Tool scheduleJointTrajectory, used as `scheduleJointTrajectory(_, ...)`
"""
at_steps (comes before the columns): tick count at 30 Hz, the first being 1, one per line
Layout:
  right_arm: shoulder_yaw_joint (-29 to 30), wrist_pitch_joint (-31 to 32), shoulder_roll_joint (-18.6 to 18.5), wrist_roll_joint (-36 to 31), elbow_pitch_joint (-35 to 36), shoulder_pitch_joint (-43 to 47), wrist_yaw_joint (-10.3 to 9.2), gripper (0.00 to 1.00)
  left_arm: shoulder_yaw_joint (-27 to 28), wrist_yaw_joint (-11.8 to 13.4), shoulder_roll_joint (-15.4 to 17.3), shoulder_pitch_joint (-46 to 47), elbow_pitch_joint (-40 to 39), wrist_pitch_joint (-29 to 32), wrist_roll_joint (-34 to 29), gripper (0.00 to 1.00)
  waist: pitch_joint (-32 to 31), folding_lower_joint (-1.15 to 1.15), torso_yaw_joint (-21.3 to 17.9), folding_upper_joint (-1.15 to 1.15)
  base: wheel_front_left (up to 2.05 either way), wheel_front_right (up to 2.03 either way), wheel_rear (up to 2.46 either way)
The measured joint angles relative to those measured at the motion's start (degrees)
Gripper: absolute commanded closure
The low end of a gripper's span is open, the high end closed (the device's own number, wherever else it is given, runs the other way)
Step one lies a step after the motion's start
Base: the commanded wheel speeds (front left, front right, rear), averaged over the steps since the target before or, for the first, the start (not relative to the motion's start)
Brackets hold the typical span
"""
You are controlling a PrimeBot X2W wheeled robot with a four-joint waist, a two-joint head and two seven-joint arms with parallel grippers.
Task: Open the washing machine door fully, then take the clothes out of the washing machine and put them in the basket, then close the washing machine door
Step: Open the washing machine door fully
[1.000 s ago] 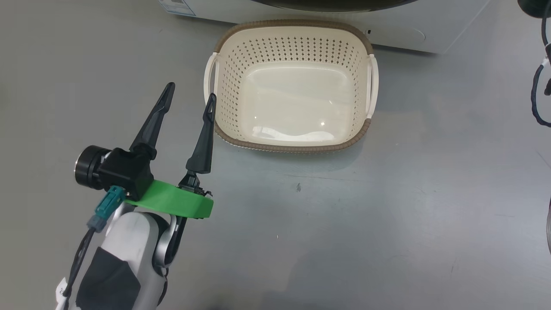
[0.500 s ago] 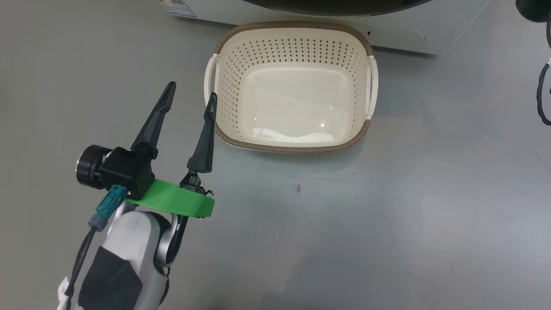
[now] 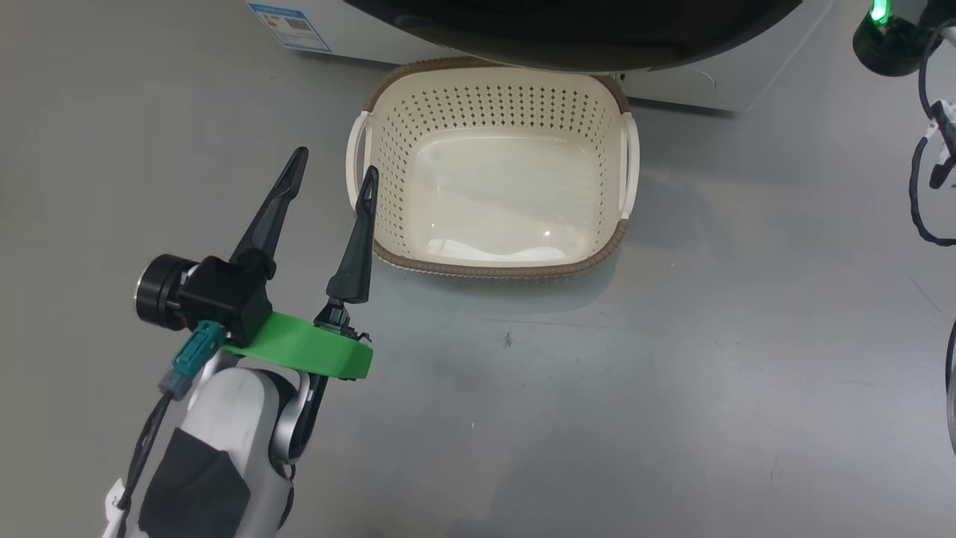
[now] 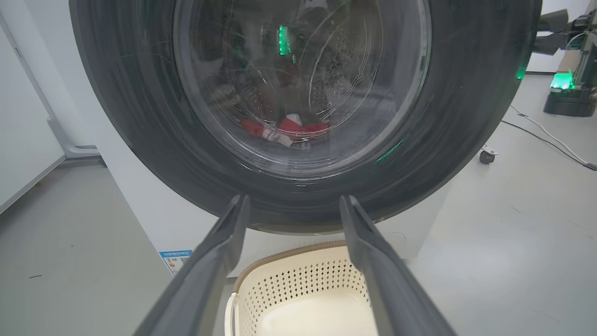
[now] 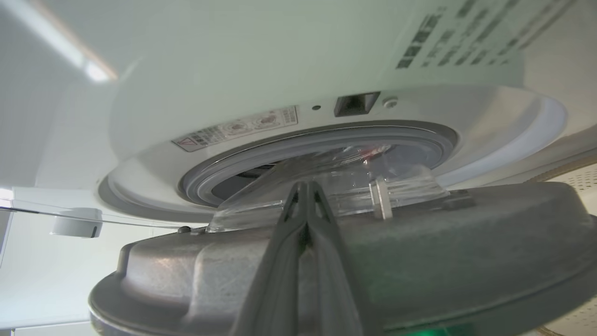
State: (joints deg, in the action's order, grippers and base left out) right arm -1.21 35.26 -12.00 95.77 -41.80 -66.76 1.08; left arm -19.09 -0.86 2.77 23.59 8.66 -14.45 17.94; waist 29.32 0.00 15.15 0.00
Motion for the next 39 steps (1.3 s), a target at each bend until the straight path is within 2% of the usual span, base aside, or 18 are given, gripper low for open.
scheduleJointTrajectory(12,-1.08,4.38,0.91,1.13,-1.13,4.18,2.98,1.0,0.0,-0.02,-0.13,-0.09,1.37,-0.01,-0.47,0.0,-2.85,0.0,-0.91,0.0,0.0,0.0,0.0)
scheduleJointTrajectory(24,-2.4,7.73,3.99,2.54,-1.63,9.61,4.39,1.0,-0.08,-0.02,-0.2,-1.29,2.82,0.0,-1.07,0.0,-5.84,0.0,-1.84,0.0,0.0,0.0,0.0)
scheduleJointTrajectory(39,-4.19,12.21,5.16,3.11,-0.3,16.44,5.38,1.0,-0.47,-0.46,-0.24,-3.97,5.02,0.0,-1.07,0.0,-10.61,0.0,-1.68,0.0,0.0,0.0,0.0)
